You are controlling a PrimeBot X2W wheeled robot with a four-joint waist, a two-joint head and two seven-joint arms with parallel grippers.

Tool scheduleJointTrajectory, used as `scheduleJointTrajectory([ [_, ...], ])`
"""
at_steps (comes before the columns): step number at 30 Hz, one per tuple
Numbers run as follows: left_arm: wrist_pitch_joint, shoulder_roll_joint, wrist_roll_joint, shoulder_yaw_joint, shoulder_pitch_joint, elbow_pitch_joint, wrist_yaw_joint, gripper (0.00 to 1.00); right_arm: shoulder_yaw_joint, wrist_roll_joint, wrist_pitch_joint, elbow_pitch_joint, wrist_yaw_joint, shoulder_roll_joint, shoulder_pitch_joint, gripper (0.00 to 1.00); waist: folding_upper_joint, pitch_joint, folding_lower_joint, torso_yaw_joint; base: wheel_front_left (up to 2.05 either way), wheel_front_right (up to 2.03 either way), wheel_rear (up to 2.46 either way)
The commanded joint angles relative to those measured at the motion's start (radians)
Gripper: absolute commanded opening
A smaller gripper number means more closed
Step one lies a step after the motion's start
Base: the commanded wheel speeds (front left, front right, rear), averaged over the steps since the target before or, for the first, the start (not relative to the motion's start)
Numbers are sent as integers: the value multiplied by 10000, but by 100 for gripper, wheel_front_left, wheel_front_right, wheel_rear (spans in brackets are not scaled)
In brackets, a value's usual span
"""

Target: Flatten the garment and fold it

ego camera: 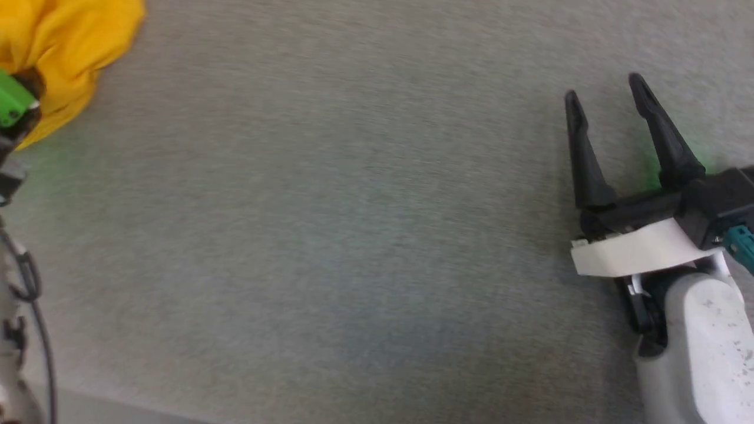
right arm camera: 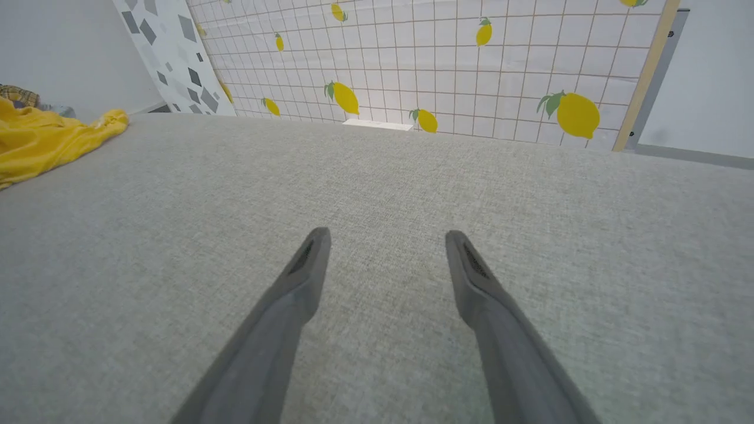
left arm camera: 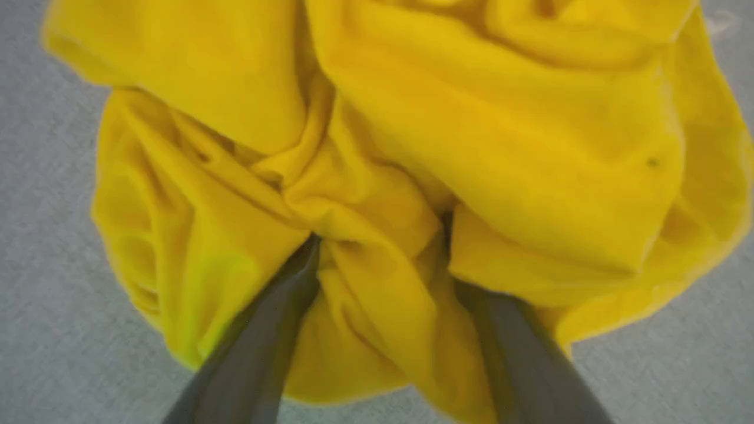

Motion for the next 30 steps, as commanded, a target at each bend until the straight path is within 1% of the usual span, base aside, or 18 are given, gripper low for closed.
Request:
scheduleJointTrajectory([
  [1,310,43,-63,-20,395,-32,150,100,-29,57,-70,220,-17,1,-104,100,0,901,-2,-1025,0,0,0],
  [2,546,51,-93,-28,631,-118,258,100,-12,67,-107,290,-17,11,-98,100,0,814,-2,-1029,0,0,0],
  [3,722,52,-121,-57,819,-214,287,45,6,86,-145,348,-17,20,-92,100,0,714,-2,-1024,0,0,0],
  [4,882,63,-153,-83,1046,-378,284,0,18,118,-199,423,-17,29,-93,100,0,572,-2,-1015,0,0,0],
  [6,720,209,-62,-55,1340,-781,217,0,47,172,-272,574,-17,43,-89,100,0,269,-2,-1006,0,0,0],
  [7,290,383,145,-10,1446,-1019,158,0,59,201,-327,674,-17,50,-86,100,0,41,-2,-1009,0,0,0],
  [10,-1353,1045,1125,-7,1574,-1412,57,0,43,295,-505,991,-17,65,-49,100,0,-705,-2,-1047,0,0,0],
  [14,-3638,1538,2227,-149,1331,-1506,-100,0,-101,485,-760,1457,-17,79,154,100,0,-1838,-2,-1145,0,0,0],
  [16,-4983,1841,2894,-441,1013,-1526,-371,0,-197,723,-885,1737,-17,82,398,100,0,-2547,-2,-1226,0,0,0],
  [19,-6388,2050,3550,-914,548,-1444,-767,0,-331,1005,-1023,2040,-17,84,736,100,0,-3480,-2,-1372,0,0,0],
  [21,-7018,2066,3874,-1298,183,-1436,-1046,0,-424,1144,-1081,2153,-17,85,949,100,0,-4008,-2,-1480,0,0,0],
  [24,-7596,1840,4186,-1926,-425,-1529,-1449,0,-550,1298,-1121,2245,-17,85,1222,100,0,-4634,-2,-1668,0,0,0],
  [27,-7714,1310,4385,-2606,-977,-1829,-1696,0,-628,1441,-1149,2301,-17,86,1433,100,0,-5067,-2,-1854,0,0,0],
  [30,-7618,646,4421,-3284,-1343,-2281,-1964,0,-634,1567,-1154,2342,-17,86,1601,100,0,-5327,-2,-2049,0,0,0],
])
